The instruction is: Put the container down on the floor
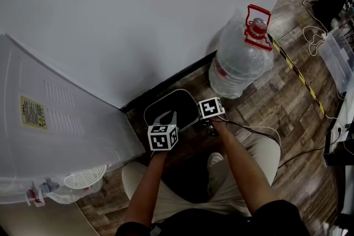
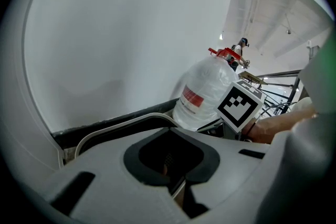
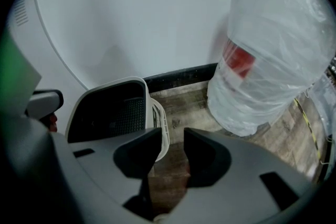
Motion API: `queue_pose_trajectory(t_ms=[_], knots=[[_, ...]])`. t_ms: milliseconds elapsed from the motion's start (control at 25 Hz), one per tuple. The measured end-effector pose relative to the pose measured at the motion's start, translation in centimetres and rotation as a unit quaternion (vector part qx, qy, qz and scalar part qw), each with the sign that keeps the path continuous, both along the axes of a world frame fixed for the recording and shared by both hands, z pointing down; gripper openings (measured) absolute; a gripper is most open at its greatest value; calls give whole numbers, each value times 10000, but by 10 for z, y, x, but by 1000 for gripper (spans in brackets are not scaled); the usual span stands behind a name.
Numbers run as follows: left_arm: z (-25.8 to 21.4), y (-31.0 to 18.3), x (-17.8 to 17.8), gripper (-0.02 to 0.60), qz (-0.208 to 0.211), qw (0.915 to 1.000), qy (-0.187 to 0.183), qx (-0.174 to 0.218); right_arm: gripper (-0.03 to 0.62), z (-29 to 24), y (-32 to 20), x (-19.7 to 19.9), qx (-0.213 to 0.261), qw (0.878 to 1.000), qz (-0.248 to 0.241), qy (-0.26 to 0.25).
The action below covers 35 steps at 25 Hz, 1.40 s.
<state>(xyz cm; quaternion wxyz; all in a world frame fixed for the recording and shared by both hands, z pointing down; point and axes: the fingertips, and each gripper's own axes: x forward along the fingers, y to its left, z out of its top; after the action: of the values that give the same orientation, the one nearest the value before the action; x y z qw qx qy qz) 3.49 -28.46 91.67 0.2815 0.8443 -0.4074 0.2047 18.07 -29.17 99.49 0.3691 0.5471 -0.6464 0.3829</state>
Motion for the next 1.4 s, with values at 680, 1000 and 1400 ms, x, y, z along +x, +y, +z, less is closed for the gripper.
queue_pose_trajectory(t_ms=[680,1000,1400], knots=[[-31,3,-30,17,-95,9996,36,245,118,-46,-6,-21,509,9984,-158,182],[-77,10,-52,17,-99,9975,185,678,118,-102,-19,-61,1261,9915,-327,66],[-136,29,-72,17,-60,9909,446,1271,100,-185,-6,-109,2033,9775,-532,-179]])
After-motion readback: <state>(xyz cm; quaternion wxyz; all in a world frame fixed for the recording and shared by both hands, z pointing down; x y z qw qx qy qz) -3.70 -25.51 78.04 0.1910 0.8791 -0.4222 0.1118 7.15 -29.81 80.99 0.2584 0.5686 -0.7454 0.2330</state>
